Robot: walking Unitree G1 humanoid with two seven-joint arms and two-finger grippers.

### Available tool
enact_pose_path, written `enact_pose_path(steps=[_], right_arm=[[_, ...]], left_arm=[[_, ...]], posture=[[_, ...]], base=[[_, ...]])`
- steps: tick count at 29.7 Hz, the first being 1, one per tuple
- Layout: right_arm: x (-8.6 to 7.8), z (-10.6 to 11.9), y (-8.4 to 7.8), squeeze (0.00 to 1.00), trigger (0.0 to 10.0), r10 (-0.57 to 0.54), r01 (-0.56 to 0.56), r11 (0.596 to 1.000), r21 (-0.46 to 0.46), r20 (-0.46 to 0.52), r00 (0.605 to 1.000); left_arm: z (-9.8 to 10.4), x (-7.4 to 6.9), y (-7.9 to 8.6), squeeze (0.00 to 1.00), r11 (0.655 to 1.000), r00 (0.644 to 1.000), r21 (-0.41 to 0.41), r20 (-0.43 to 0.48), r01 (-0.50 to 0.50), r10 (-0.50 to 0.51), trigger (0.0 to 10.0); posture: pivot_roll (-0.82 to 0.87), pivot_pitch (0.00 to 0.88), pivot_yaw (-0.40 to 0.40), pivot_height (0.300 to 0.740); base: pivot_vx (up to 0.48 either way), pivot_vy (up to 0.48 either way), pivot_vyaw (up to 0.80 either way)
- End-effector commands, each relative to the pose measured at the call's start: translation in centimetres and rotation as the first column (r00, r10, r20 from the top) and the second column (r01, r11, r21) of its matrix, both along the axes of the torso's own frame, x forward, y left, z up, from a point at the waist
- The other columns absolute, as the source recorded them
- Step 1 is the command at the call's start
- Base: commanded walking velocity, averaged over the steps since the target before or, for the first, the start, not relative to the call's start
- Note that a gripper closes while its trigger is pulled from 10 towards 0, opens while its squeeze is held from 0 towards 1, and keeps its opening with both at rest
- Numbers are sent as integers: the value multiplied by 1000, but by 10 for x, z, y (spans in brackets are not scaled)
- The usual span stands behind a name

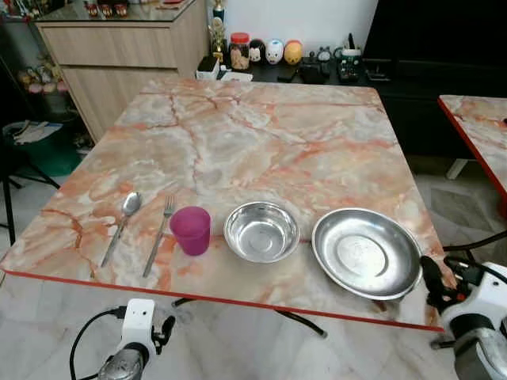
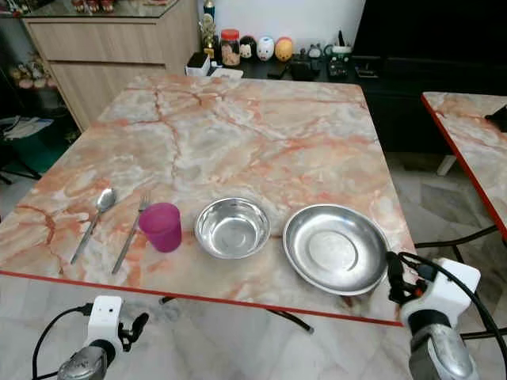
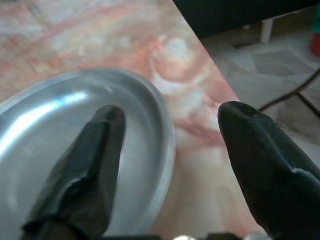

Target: Setting the table

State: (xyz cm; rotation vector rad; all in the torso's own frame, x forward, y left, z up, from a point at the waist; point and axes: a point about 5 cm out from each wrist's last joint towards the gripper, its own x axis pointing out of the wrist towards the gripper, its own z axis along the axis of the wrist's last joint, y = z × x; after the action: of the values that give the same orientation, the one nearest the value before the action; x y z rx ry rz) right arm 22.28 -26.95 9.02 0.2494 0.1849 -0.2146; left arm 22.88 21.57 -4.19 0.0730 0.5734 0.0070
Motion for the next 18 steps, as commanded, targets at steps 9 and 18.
enact_pose_path(steps=[9, 18], right_arm=[[6, -3, -4, 0, 10000, -45, 47, 989, 139, -16, 999], [10, -16, 2, 0, 10000, -10, 29, 990, 136, -138, 990]], left_arm=[[-2, -3, 2, 0, 1000, 1000, 6, -16, -2, 2, 10000], [-3, -4, 3, 0, 1000, 1000, 10, -20, 7, -7, 10000]], posture=[[-22, 46, -5, 740], [-22, 46, -3, 740]], base=[[0, 0, 0], [0, 0, 0]])
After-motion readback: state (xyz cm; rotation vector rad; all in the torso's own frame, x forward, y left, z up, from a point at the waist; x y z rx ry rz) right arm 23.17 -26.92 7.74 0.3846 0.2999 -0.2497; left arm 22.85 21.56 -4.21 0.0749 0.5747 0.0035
